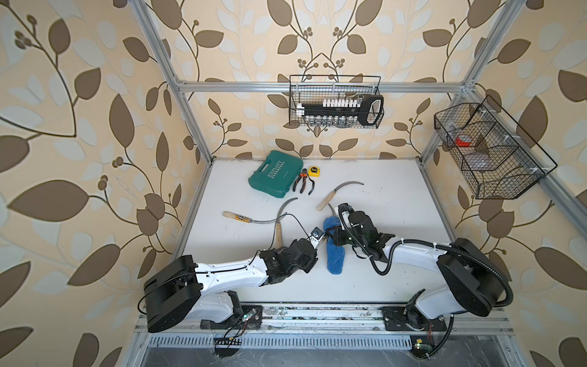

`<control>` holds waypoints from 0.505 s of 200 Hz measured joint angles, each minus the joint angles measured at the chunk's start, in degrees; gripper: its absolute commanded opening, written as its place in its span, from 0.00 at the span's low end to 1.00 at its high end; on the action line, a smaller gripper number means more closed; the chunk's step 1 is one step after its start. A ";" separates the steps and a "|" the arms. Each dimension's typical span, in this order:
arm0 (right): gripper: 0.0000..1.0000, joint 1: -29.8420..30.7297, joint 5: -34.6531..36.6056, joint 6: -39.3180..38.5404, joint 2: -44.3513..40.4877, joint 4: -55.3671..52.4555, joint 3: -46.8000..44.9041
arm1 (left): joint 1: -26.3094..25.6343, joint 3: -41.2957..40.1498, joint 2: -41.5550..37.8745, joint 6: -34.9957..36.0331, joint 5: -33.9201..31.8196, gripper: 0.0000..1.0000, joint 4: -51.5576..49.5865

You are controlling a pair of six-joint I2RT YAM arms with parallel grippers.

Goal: Wipe small sickles with rags
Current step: Wipe the small sickle.

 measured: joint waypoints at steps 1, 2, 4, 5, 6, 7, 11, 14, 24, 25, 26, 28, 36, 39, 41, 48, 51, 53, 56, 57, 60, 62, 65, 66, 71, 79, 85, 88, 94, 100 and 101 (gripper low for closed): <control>0.00 0.07 0.02 -0.02 -0.04 -0.02 0.00 | 0.00 0.00 0.00 0.00 0.00 0.00 0.00; 0.00 0.33 0.13 -0.02 -0.15 -0.09 0.00 | 0.00 0.00 0.00 0.00 0.00 0.00 0.00; 0.00 0.74 0.55 -0.04 -0.31 -0.15 0.00 | 0.00 0.00 0.00 0.00 0.00 0.00 0.00; 0.00 0.83 0.68 0.00 -0.33 -0.20 -0.02 | 0.00 0.00 0.00 0.00 0.00 0.00 0.00; 0.00 1.03 0.79 0.00 -0.44 -0.28 -0.02 | 0.00 0.00 0.00 0.00 0.00 0.00 -0.02; 0.00 1.14 0.81 -0.02 -0.50 -0.33 -0.02 | 0.00 0.00 0.00 0.00 -0.02 0.00 -0.02; 0.00 2.27 1.60 -0.04 -0.94 -0.59 -0.02 | 0.00 0.00 0.00 0.00 0.00 0.00 -0.07; 0.00 2.95 1.86 -0.02 -1.25 -0.81 -0.02 | 0.00 0.00 0.00 0.00 0.00 0.00 -0.13; 0.00 6.62 3.30 -0.09 -2.89 -1.42 -0.02 | 0.00 0.00 0.00 0.00 0.00 0.00 -0.31; 0.00 6.86 3.37 -0.09 -3.02 -1.46 -0.02 | 0.00 0.00 0.00 0.00 0.00 0.00 -0.33; 0.00 7.37 3.45 -0.07 -3.28 -1.55 -0.02 | 0.00 0.00 0.00 0.00 0.00 0.00 -0.31; 0.00 8.13 3.43 -0.09 -3.65 -1.73 -0.02 | 0.00 0.00 0.00 0.00 0.00 0.00 -0.31; 0.00 10.88 3.58 -0.22 -5.05 -1.92 -0.02 | 0.00 0.02 0.00 -0.02 0.00 0.00 -0.28; 0.00 11.98 3.58 -0.26 -5.57 -1.92 -0.02 | 0.00 0.02 0.00 -0.02 0.00 0.00 -0.20; 0.00 12.55 3.56 -0.26 -5.92 -1.97 -0.02 | 0.00 0.04 0.00 0.00 0.02 0.00 -0.17; 0.00 14.03 3.78 -0.55 -6.88 -2.03 -0.02 | 0.00 0.07 -0.02 0.00 0.15 0.00 -0.26; 0.00 14.32 3.93 -0.68 -7.19 -2.19 -0.02 | 0.00 0.07 -0.04 0.00 0.17 0.00 -0.37; 0.00 14.43 3.93 -0.70 -7.41 -2.32 -0.04 | 0.00 0.07 -0.04 0.00 0.20 0.00 -0.37; 0.00 14.49 3.98 -0.72 -7.65 -2.49 -0.11 | 0.00 0.09 -0.04 0.00 0.17 0.00 -0.33; 0.00 14.47 4.02 -0.74 -7.74 -2.56 -0.13 | 0.00 0.09 -0.04 0.00 0.20 0.00 -0.26; 0.00 14.47 4.11 -0.72 -7.91 -2.69 -0.22 | 0.00 0.13 -0.04 0.00 0.22 0.00 -0.17; 0.00 14.38 4.17 -0.72 -8.02 -2.78 -0.28 | 0.00 0.15 -0.04 0.00 0.26 0.00 -0.11; 0.00 14.21 4.15 -0.72 -8.07 -2.82 -0.39 | 0.00 0.17 -0.04 0.00 0.35 0.00 -0.04; 0.00 14.14 4.15 -0.72 -8.09 -2.84 -0.42 | 0.00 0.20 -0.04 0.00 0.37 0.00 -0.04; 0.00 13.68 4.07 -0.72 -8.09 -2.86 -0.52 | 0.00 0.22 -0.04 0.00 0.52 0.00 0.00; 0.00 12.61 3.10 -0.70 -8.00 -2.75 -0.74 | 0.00 0.22 -0.04 0.00 0.70 0.00 0.02; 0.00 11.28 2.08 -0.68 -7.87 -2.58 -1.01 | 0.00 0.24 -0.04 -0.02 0.87 0.00 0.20; 0.00 10.54 1.73 -0.79 -7.72 -2.45 -1.16 | 0.00 0.24 -0.04 -0.02 0.94 0.00 0.42; 0.00 8.76 0.57 -0.79 -7.37 -2.12 -1.51 | 0.00 0.26 -0.04 -0.02 1.01 0.00 0.81; 0.00 6.60 -0.48 -0.83 -6.82 -1.73 -1.84 | 0.02 0.26 -0.04 -0.02 1.05 0.00 1.03; 0.00 6.16 -0.52 -0.83 -6.69 -1.68 -1.90 | 0.02 0.26 -0.04 -0.02 1.05 0.00 1.05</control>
